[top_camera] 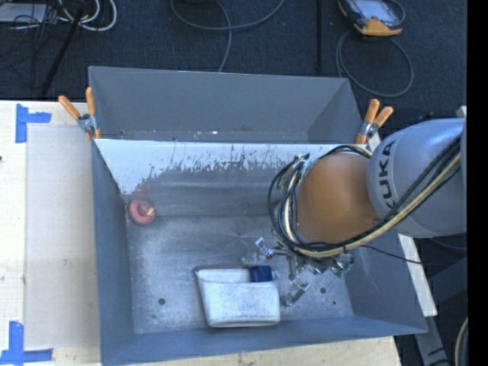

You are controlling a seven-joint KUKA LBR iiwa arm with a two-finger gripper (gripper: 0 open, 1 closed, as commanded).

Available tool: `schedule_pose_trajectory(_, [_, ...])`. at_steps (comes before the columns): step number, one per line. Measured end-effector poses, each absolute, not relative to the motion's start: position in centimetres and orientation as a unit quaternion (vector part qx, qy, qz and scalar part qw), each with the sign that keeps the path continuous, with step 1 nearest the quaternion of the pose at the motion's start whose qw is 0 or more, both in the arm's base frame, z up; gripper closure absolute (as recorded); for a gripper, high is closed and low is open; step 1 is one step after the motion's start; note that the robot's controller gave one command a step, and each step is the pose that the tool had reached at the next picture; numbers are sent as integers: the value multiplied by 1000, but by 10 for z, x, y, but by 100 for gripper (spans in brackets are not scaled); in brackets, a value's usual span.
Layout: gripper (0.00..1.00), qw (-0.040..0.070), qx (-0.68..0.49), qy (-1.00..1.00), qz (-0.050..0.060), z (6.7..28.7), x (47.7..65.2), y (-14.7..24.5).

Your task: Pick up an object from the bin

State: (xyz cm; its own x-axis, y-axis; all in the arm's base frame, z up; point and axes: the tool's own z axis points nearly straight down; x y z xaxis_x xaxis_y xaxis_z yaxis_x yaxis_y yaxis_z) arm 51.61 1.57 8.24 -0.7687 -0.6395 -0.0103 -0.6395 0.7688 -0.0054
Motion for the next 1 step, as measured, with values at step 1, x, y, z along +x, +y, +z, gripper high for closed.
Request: schedule_pose_trajectory(1, [100, 5, -343, 939, 1, 83, 516, 17])
